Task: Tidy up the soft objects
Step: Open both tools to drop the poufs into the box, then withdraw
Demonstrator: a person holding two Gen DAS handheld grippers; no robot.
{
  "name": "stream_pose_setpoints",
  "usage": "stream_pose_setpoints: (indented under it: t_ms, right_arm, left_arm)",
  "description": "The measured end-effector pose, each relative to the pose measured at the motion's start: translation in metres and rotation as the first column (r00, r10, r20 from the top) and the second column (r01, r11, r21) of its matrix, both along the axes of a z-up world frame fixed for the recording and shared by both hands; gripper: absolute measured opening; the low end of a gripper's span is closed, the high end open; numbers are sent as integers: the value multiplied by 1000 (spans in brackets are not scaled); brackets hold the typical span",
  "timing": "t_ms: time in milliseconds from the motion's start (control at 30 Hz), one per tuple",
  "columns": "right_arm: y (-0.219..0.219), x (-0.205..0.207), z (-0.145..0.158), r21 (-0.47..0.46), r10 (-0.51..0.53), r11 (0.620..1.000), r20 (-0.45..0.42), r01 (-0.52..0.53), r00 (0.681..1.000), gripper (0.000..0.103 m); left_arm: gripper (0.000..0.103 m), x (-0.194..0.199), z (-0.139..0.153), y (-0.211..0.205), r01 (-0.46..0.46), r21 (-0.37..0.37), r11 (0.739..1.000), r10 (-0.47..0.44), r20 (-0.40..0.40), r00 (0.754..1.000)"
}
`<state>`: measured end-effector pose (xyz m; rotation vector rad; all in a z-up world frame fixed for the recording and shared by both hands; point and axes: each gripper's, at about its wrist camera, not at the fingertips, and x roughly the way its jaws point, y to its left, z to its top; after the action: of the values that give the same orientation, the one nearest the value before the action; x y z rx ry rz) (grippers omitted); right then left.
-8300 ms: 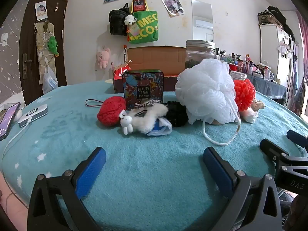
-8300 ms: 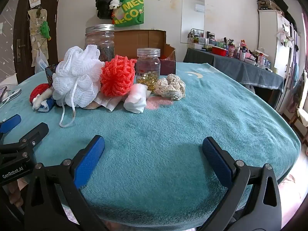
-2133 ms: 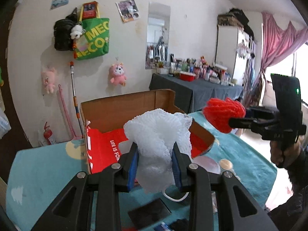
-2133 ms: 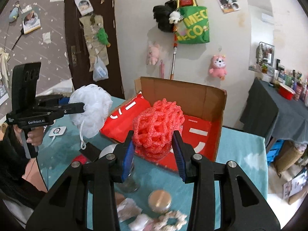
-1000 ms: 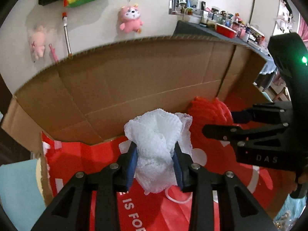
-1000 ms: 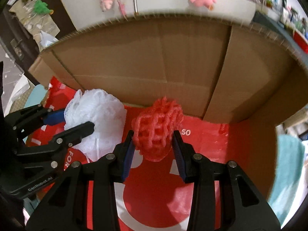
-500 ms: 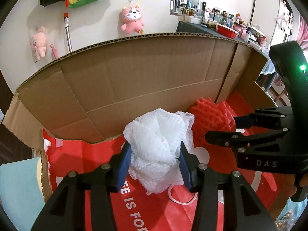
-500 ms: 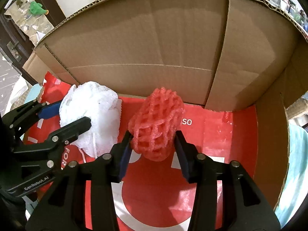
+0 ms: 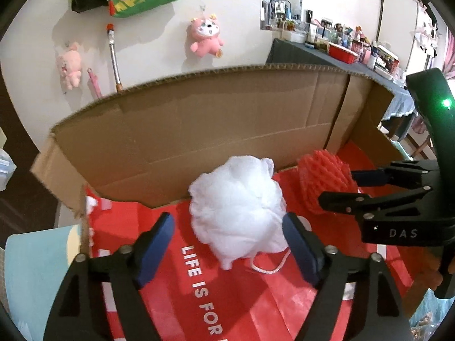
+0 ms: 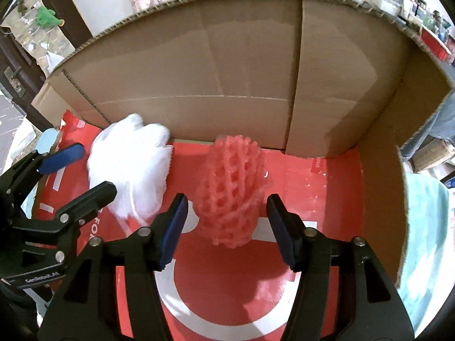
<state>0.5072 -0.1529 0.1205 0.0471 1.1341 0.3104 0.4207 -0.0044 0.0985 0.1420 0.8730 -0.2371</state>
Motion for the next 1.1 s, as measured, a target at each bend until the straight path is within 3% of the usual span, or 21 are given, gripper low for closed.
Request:
stream_pose_setpoints:
  t_ms: [333,433,500,633,867,1100]
  right_arm:
    - [-11,-35,54,2,-14,1000,96,13,995,65]
    - [1,-69,77,5,-20,1000,154,19,988,74]
    - [4,-91,94,11,-22,1000,198,21,980,74]
    - [4,-127,127,38,-31,999,285,21,958,83]
    - [-9,-215,179,49,-40,999,483,18,875,93]
    - [-17,-310,198,80,-47,997,612,-3,790,99]
  left_arm:
    - [96,-46,54,14,-56,-30,998,58,109,992]
    - [99,-73,77,17,-62,-43,997,68,157,985]
    - [103,-90,92,17,-67,-51,996,76,194,978]
    - [103,-134,125,20,-67,-87,994,88,270,959]
    - [103,-221,162,18,-43,-132,990,95,414,905]
    - [103,-295,164,8,-1,-145,989,76,513,855]
